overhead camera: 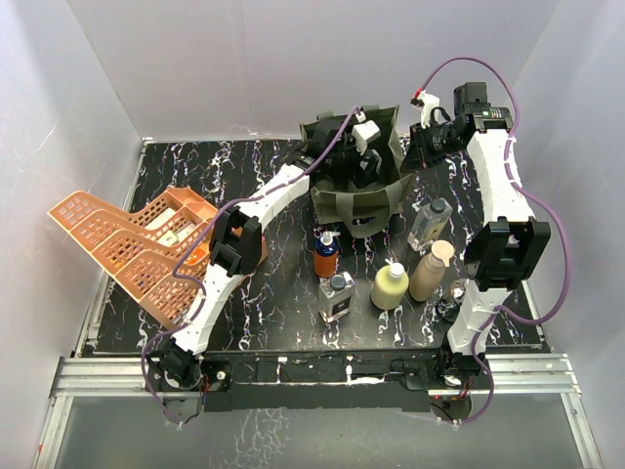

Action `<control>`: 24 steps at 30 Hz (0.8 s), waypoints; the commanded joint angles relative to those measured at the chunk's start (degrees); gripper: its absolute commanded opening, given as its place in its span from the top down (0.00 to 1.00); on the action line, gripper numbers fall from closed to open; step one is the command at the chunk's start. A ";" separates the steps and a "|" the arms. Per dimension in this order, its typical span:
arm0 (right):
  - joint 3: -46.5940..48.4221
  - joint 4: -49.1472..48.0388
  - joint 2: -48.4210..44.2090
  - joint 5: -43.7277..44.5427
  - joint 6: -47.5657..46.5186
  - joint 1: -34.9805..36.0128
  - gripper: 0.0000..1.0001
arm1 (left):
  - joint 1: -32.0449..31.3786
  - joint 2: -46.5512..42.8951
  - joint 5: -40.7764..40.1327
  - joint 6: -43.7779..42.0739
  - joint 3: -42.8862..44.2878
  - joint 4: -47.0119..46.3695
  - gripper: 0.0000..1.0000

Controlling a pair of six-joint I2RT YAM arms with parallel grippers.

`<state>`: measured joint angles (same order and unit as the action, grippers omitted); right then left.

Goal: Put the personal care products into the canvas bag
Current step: Place the care product in the canvas bag.

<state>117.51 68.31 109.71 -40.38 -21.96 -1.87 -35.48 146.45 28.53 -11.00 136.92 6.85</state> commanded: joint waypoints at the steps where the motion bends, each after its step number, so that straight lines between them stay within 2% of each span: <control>1: -0.28 -2.70 -1.78 2.43 -0.54 0.02 0.91 | -0.55 -6.89 0.76 -0.57 -0.25 -0.88 0.05; 5: 0.11 -3.81 -2.14 3.51 0.45 0.02 0.84 | -0.46 -10.00 0.71 -1.26 -0.71 -0.88 0.03; 13: 1.31 -9.96 -4.32 4.79 2.61 0.02 0.58 | -0.46 -18.98 2.99 -2.29 -4.73 -1.01 0.03; 20: -2.20 -15.03 -11.55 7.89 2.64 -0.02 0.18 | -0.46 -25.37 1.48 -2.92 -6.73 0.57 0.03; 24: -6.84 -17.47 -17.65 11.75 2.74 -0.06 0.10 | -0.46 -29.12 0.10 -3.61 -9.00 0.96 0.03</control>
<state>112.95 56.73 99.92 -32.62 -19.29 -1.89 -35.75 123.46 29.32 -13.23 130.15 6.96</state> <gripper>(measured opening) 0.877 0.971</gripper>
